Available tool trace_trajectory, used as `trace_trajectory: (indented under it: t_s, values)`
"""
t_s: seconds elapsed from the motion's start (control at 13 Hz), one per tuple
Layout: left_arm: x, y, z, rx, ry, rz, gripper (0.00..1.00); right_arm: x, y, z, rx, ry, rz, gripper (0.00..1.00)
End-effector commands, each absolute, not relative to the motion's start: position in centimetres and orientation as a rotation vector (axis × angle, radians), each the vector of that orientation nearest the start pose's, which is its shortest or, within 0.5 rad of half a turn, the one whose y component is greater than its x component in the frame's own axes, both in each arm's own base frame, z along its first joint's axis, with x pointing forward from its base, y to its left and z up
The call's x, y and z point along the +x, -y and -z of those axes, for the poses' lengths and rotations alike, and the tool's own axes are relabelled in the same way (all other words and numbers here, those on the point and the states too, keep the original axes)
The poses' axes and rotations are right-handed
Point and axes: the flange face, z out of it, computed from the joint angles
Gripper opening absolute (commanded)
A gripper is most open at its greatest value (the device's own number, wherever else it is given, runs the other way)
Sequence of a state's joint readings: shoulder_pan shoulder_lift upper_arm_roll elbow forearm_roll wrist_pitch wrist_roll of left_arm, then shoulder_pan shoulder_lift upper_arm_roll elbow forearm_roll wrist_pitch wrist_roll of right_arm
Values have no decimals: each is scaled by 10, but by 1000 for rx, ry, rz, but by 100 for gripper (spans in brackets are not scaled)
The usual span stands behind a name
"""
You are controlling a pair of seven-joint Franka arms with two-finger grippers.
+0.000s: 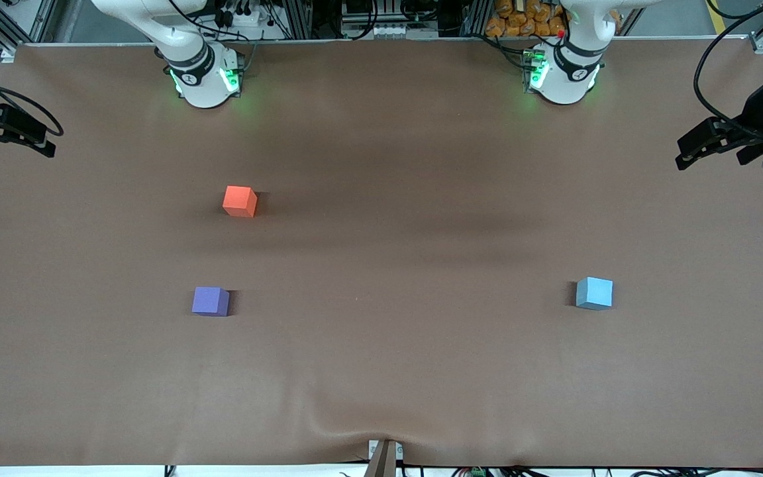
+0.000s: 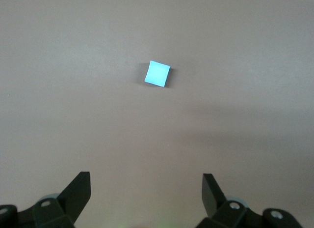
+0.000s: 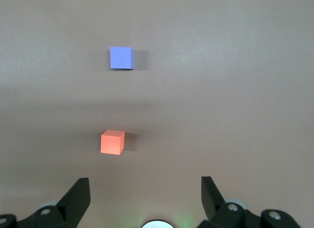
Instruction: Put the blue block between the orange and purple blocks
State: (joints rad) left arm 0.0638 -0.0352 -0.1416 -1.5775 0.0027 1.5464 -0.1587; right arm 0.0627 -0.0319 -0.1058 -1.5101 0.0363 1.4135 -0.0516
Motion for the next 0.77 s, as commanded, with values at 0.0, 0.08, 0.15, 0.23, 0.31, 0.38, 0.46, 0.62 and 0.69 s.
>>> trace_trajectory:
  t_s: [0.0, 0.08, 0.15, 0.23, 0.31, 0.38, 0.46, 0.62, 0.69]
  values:
    - [553, 51, -600, -3132, 84, -20, 100, 529, 15, -660, -3083, 28, -96, 100]
    - [560, 54, -574, -3132, 71, -46, 100, 530, 15, -660, -3083, 27, -93, 100]
    - [564, 56, -550, -3130, 65, -60, 100, 530, 16, -660, -3083, 23, -91, 100]
    - [564, 56, -524, -3133, 65, -49, 100, 530, 16, -659, -3083, 25, -96, 100]
    - [563, 56, -499, -3133, 64, -49, 100, 530, 16, -659, -3083, 25, -96, 100]
    - [563, 57, -480, -3135, 60, -20, 100, 530, 15, -660, -3084, 27, -91, 100]
    - [566, 57, -461, -3138, 59, -1, 100, 530, 17, -660, -3085, 22, -91, 100]
    - [579, 58, -419, -3141, 45, -19, 100, 530, 19, -660, -3086, 15, -89, 100]
    - [587, 58, -398, -3145, 34, -17, 100, 531, 21, -660, -3087, 10, -86, 100]
